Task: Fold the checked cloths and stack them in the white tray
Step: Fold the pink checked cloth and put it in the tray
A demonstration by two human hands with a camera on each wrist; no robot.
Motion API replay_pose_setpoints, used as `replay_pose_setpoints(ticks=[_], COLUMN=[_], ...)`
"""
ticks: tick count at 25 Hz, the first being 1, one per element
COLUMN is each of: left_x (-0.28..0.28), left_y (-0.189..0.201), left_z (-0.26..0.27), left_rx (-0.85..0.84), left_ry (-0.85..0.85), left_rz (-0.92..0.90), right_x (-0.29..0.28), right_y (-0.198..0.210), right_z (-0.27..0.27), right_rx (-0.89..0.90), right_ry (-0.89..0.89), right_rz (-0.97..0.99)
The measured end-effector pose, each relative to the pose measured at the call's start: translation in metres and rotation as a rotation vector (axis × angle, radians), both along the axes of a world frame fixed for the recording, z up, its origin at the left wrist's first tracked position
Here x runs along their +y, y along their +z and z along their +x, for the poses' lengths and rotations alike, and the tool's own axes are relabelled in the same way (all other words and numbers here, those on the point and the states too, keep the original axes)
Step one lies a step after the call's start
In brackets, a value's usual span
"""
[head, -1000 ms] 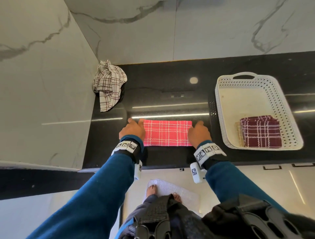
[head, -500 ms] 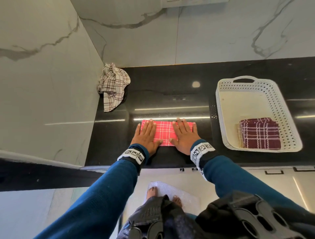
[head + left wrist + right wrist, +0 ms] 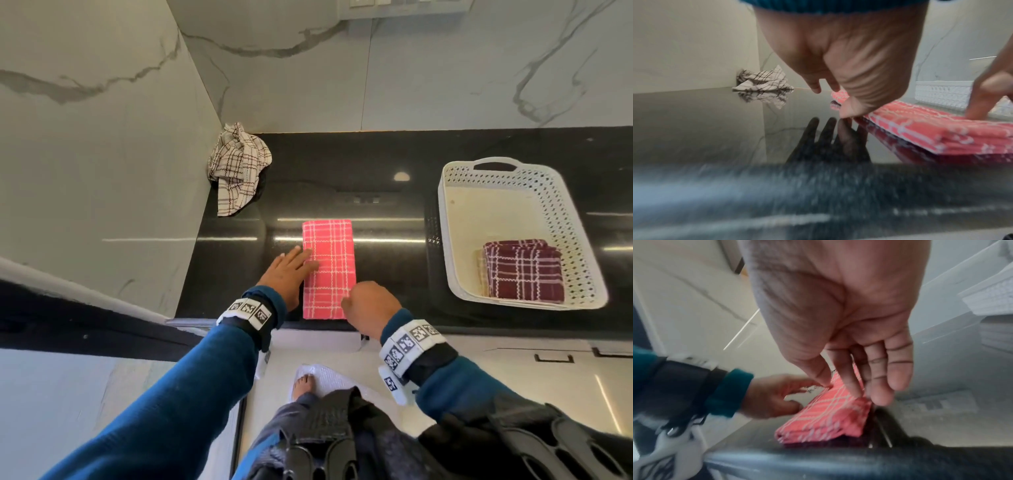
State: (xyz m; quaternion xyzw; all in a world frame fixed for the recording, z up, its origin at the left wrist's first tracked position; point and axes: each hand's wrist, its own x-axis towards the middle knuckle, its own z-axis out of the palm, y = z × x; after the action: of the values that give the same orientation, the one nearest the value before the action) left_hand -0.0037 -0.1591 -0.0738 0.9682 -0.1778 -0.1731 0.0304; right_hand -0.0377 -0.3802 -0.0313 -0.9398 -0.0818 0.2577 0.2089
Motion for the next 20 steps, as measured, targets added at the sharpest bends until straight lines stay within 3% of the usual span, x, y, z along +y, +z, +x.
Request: replay_pose_setpoints(ticks=[3,6,9,12,16,20], left_x=[0.002,-0.005,-0.006,-0.015,-0.018,-0.020], left_y=[-0.007,-0.013,-0.015,-0.011,-0.013,0.001], left_z=[-0.009,-0.013,-0.014,-0.016,-0.022,-0.033], left_rx=[0.005,-0.007,-0.022,-0.057,-0.050,0.019], left_ry=[-0.032,-0.120,-0.071,0.024,0.226,0.332], left_rz=[-0.080,-0.154,-0.199,-0.265,-0.509,-0.526], right_x=[-0.017,-0.029,-0.034,-0.037,-0.041,-0.040], right_y=[-0.002,-0.017,-0.030,-0.039,-0.041,-0.045], right_z=[0.019,0.036,0.043,0.042,0.044,0.039], right_rx=[-0.236,-0.160,-0.132,-0.148,-0.102,-0.144], right_ry=[0.108,0.320,0.417,0.419,0.425,0.232], right_rz=[0.087,0.098,0.051,0.079,0.149,0.295])
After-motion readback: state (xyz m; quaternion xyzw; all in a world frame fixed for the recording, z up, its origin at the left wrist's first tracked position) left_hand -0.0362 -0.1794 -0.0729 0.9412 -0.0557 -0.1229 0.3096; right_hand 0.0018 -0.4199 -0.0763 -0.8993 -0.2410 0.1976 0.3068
